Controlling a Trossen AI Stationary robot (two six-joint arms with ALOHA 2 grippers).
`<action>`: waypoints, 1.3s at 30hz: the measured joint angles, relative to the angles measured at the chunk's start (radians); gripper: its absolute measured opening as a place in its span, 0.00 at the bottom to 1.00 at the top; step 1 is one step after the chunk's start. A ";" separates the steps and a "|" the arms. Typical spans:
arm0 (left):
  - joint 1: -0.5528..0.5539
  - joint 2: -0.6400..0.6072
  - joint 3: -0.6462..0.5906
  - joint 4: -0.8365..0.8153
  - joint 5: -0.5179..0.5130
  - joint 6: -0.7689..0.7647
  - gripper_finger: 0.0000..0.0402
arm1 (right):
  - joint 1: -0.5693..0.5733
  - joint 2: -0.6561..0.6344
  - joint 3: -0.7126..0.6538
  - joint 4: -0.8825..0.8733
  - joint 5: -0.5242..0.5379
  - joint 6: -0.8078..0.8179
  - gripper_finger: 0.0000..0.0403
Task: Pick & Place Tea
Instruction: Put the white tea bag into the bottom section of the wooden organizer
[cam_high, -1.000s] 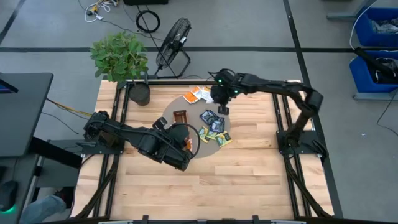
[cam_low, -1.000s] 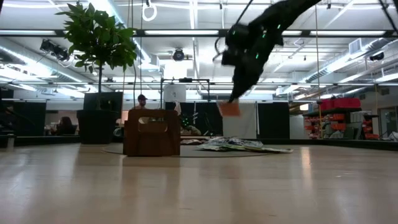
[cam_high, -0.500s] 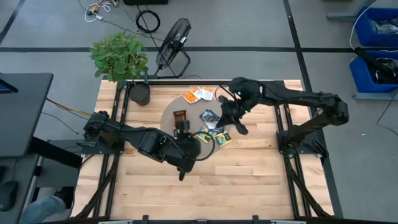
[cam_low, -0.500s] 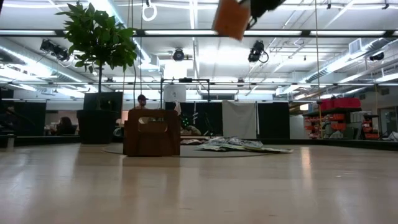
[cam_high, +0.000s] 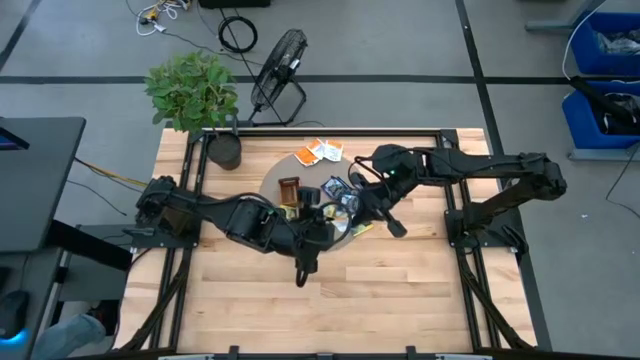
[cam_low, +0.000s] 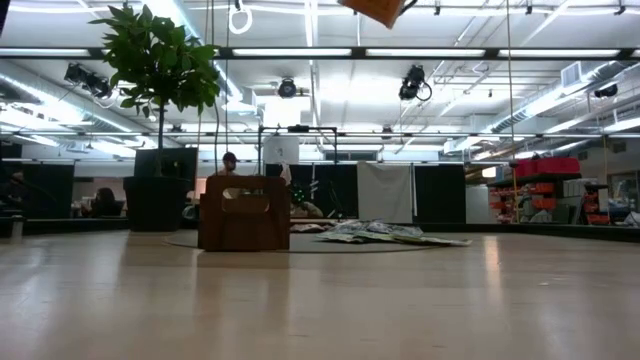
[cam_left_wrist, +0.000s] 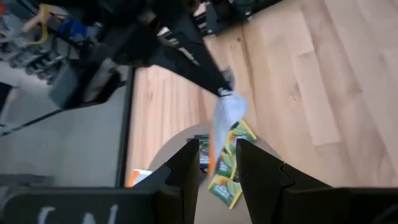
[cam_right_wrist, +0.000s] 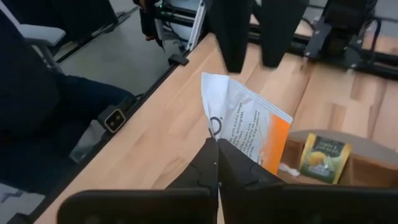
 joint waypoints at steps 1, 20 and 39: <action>0.005 0.000 0.000 0.000 0.017 0.000 0.27 | 0.000 0.000 0.000 0.010 0.001 0.000 0.00; 0.024 0.000 0.000 0.059 0.046 -0.011 0.26 | 0.000 0.000 0.000 0.071 -0.002 0.028 0.00; -0.002 0.000 0.000 -0.005 -0.010 -0.218 0.01 | 0.000 -0.014 0.002 0.042 0.062 0.018 0.19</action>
